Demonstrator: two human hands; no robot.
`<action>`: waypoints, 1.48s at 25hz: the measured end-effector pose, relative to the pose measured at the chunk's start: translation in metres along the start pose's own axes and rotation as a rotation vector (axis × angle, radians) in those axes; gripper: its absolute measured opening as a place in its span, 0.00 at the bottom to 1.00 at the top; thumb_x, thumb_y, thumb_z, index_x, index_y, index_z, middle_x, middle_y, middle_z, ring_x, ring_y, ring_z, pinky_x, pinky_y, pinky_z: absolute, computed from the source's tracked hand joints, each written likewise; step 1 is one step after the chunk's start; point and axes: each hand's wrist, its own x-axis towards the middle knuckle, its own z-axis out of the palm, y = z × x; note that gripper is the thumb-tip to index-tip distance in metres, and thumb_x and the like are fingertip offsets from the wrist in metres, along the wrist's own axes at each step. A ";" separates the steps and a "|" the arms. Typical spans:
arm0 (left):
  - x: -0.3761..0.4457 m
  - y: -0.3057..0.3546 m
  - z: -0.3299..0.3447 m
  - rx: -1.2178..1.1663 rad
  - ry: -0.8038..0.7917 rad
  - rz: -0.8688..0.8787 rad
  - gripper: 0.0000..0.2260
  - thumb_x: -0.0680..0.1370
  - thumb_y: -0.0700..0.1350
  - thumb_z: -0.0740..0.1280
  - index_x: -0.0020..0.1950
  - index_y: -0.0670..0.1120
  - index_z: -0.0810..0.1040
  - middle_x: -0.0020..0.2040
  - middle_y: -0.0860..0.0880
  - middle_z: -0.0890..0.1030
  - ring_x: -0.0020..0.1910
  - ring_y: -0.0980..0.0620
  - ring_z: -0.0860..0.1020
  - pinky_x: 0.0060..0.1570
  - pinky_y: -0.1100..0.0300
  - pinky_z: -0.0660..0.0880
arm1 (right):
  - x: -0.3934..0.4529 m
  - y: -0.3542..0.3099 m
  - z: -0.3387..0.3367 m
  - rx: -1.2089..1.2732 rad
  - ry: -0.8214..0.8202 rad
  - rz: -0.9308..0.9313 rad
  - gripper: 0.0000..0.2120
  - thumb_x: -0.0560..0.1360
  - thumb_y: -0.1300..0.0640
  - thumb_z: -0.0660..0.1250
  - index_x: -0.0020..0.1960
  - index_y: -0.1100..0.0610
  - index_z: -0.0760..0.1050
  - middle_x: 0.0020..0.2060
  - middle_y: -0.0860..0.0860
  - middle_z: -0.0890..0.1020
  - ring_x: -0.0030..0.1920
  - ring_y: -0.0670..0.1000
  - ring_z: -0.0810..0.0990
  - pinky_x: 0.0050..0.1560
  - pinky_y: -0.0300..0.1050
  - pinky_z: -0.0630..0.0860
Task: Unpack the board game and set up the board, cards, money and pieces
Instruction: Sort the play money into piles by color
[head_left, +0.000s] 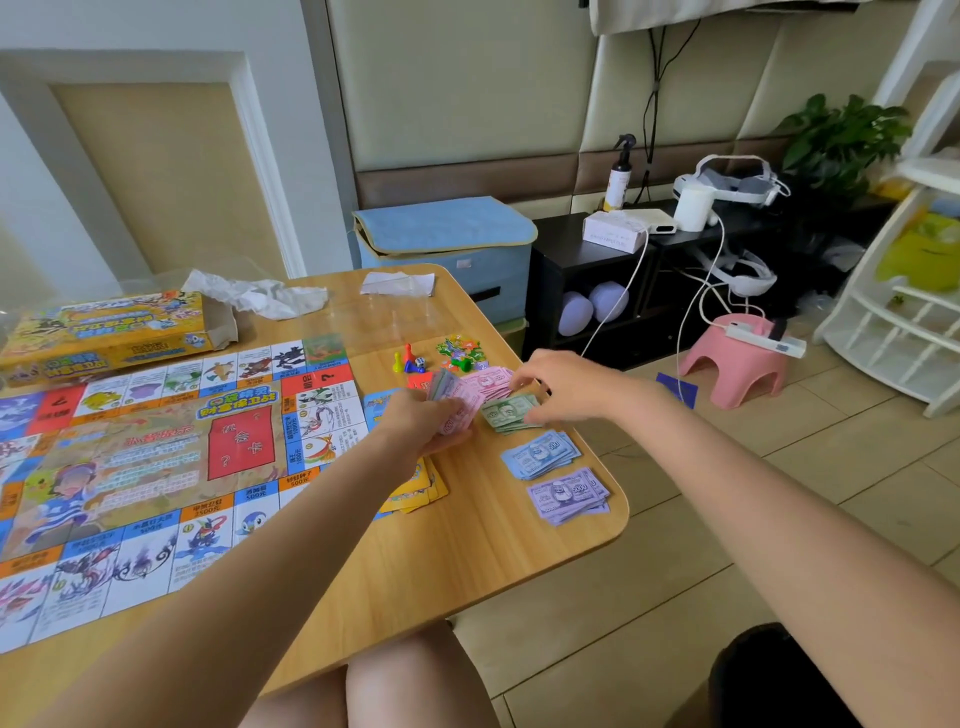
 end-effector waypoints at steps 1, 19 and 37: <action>0.000 0.000 0.002 -0.002 -0.005 -0.002 0.08 0.77 0.36 0.66 0.54 0.38 0.71 0.44 0.42 0.75 0.35 0.48 0.78 0.32 0.60 0.79 | 0.005 -0.002 0.006 -0.038 -0.036 0.010 0.24 0.73 0.56 0.69 0.66 0.56 0.69 0.58 0.53 0.70 0.54 0.48 0.68 0.50 0.40 0.65; 0.013 0.024 -0.021 -0.055 -0.047 0.117 0.07 0.78 0.42 0.64 0.48 0.37 0.75 0.39 0.44 0.80 0.27 0.55 0.80 0.30 0.66 0.79 | 0.043 -0.022 0.008 0.844 0.253 0.205 0.05 0.72 0.58 0.71 0.42 0.60 0.80 0.31 0.52 0.79 0.31 0.47 0.75 0.36 0.38 0.72; 0.007 0.020 -0.023 0.100 -0.204 0.108 0.11 0.75 0.41 0.68 0.54 0.36 0.78 0.41 0.42 0.83 0.34 0.55 0.82 0.34 0.67 0.79 | 0.026 -0.034 0.008 0.913 0.072 0.129 0.12 0.74 0.52 0.68 0.48 0.61 0.79 0.36 0.56 0.80 0.33 0.49 0.75 0.32 0.36 0.72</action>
